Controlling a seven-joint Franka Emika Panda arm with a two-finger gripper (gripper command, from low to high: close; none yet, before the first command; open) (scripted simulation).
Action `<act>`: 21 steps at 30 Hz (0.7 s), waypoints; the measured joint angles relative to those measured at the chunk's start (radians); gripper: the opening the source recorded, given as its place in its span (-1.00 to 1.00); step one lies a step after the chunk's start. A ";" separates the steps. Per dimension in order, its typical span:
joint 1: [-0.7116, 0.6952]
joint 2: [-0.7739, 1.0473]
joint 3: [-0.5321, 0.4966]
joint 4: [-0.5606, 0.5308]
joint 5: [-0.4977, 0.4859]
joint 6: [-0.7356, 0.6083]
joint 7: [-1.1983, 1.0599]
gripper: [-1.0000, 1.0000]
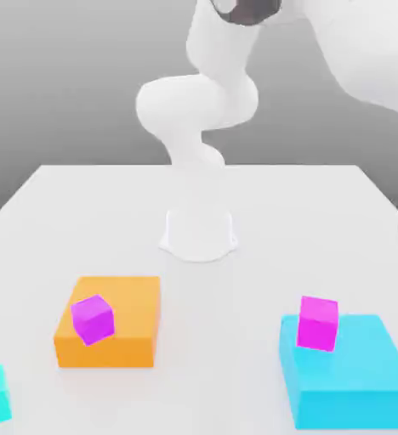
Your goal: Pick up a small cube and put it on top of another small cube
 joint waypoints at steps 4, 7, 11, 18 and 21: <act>0.000 0.000 0.000 0.000 0.002 0.000 -0.001 -1.00; 0.002 0.005 -0.002 0.001 0.003 0.003 -0.002 -1.00; -0.013 -0.116 0.014 -0.038 0.026 -0.079 -0.018 -1.00; -0.094 -0.362 0.045 -0.252 0.127 -0.113 -0.105 -1.00; -0.117 -0.471 0.046 -0.347 0.164 -0.126 -0.141 -1.00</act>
